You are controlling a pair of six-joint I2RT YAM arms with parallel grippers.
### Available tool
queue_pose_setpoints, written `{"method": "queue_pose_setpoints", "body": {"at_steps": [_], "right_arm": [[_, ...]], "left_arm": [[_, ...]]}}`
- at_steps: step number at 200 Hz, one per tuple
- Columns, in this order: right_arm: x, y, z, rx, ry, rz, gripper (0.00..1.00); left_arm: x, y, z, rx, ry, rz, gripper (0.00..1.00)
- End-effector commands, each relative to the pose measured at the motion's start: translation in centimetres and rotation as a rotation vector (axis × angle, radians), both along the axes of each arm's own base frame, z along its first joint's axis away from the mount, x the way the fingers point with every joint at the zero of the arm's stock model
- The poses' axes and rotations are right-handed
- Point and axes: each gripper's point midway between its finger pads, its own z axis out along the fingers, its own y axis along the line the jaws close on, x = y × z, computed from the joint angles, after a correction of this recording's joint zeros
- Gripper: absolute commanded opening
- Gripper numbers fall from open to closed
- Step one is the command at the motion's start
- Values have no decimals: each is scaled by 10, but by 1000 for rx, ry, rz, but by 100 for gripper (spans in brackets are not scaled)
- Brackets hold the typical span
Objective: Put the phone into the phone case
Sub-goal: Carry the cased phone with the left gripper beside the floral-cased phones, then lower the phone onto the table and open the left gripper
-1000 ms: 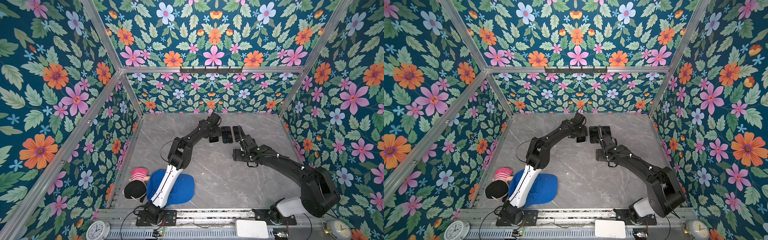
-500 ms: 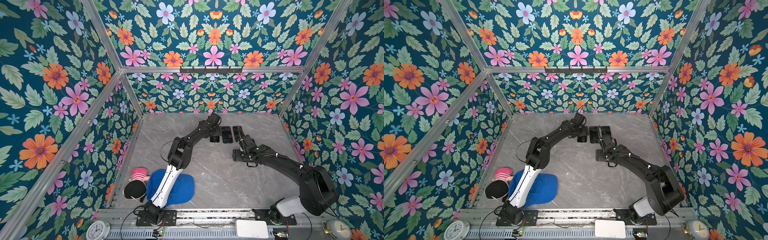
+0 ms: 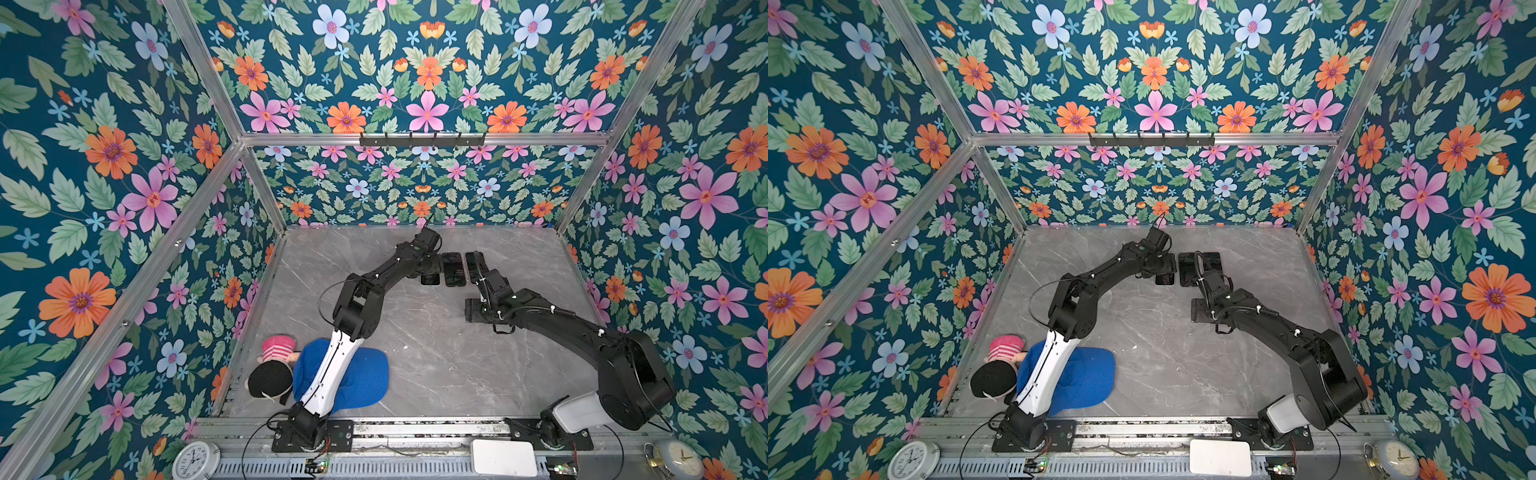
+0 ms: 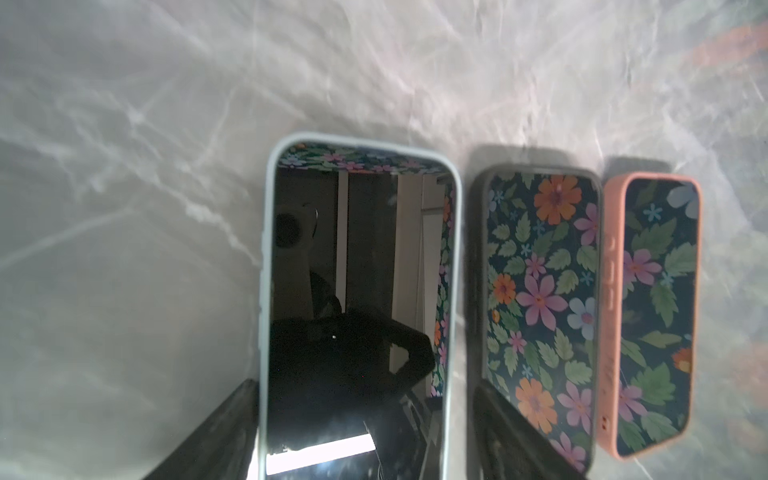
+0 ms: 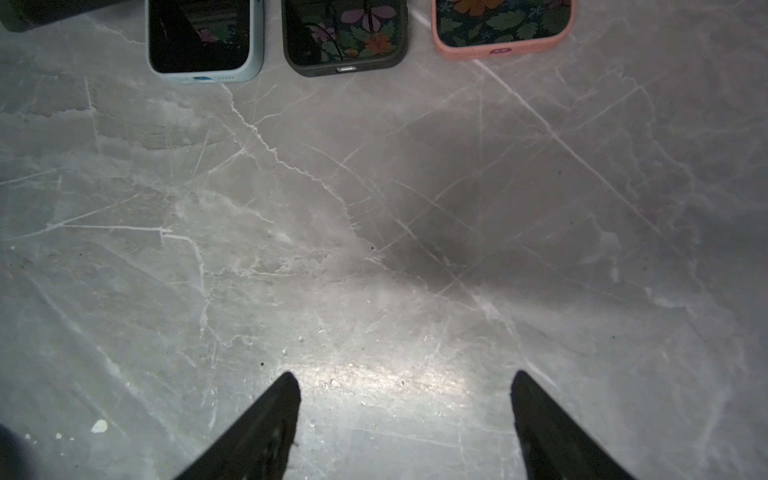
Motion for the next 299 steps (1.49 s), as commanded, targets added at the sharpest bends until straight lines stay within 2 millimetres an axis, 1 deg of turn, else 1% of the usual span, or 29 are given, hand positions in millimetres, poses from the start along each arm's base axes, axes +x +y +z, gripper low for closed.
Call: {"method": "queue_pose_setpoints", "body": {"at_steps": [1, 25, 73, 117, 145, 165, 202, 223, 253, 259, 267, 283, 299], "right_arm": [[0, 0, 1, 0, 1, -2, 80], [0, 0, 0, 0, 2, -3, 80], [-1, -1, 1, 1, 0, -6, 80], [-1, -1, 3, 1, -3, -6, 80], [0, -2, 8, 9, -21, -21, 79], [1, -5, 15, 16, -63, -36, 79], [3, -25, 29, -40, -186, -71, 79], [5, -40, 35, -90, -252, -103, 80], [6, -67, 54, -155, -391, -177, 80], [8, -65, 59, -159, -427, -145, 80], [8, -63, 62, -169, -463, -96, 80], [9, -73, 69, -231, -531, -97, 78], [10, -82, 70, -313, -600, -69, 77]], "left_arm": [[-18, 5, -10, 7, 84, 3, 82], [-20, 2, -8, -5, 86, -3, 82], [-21, 3, -10, 0, 90, -1, 82], [-22, 4, -6, -2, 87, 0, 81], [-27, 9, 0, 3, 83, 2, 81], [-33, 15, 9, -3, 67, 9, 81], [-45, 27, 36, 8, 5, 15, 80], [-53, 32, 49, 9, -29, 5, 79], [-65, 47, 57, 41, -66, -3, 78], [-67, 49, 58, 36, -78, -3, 78], [-70, 52, 58, 32, -86, -3, 77], [-72, 57, 60, 40, -107, -3, 75], [-74, 63, 63, 58, -129, -5, 75]]}}
